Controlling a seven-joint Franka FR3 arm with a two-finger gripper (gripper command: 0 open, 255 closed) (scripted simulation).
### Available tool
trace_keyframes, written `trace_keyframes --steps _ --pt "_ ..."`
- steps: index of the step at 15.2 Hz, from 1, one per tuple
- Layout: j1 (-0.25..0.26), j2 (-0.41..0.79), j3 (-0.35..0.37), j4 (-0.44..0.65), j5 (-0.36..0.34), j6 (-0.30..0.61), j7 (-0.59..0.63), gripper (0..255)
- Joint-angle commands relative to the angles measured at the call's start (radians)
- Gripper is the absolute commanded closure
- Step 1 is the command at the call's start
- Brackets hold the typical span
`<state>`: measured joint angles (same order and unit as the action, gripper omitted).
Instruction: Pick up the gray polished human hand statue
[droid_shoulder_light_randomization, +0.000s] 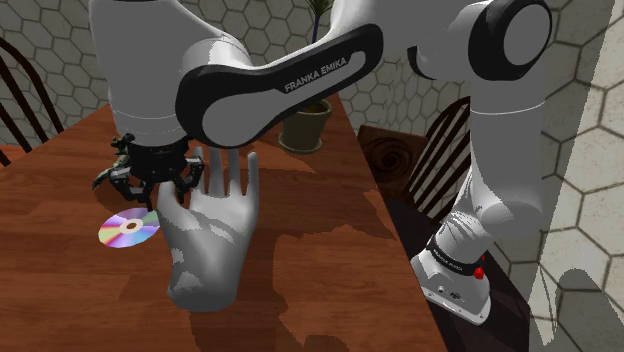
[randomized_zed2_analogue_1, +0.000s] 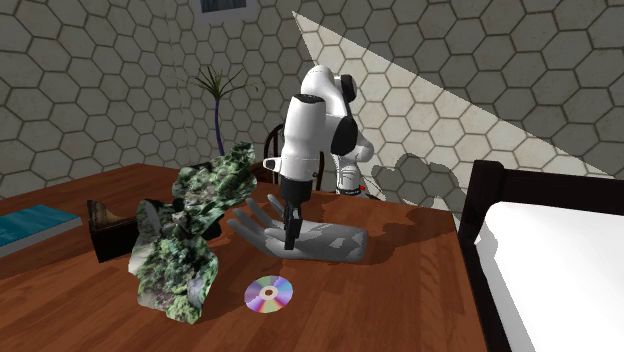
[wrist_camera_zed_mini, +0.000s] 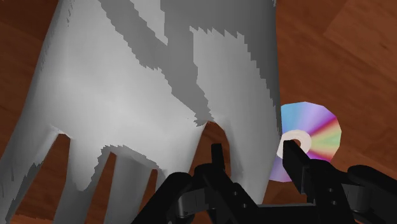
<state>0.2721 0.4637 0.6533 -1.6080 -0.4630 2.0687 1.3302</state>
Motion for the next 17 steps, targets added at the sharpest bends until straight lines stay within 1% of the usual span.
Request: trace_keyframes --steps 1,3,17 --pt "-0.001 0.001 -0.001 -0.003 0.000 -0.002 -0.001 255" --pt "0.001 0.003 -0.001 0.004 0.000 -0.006 -0.001 255" --pt "0.007 -0.037 0.021 0.137 0.045 -0.167 -0.049 255"
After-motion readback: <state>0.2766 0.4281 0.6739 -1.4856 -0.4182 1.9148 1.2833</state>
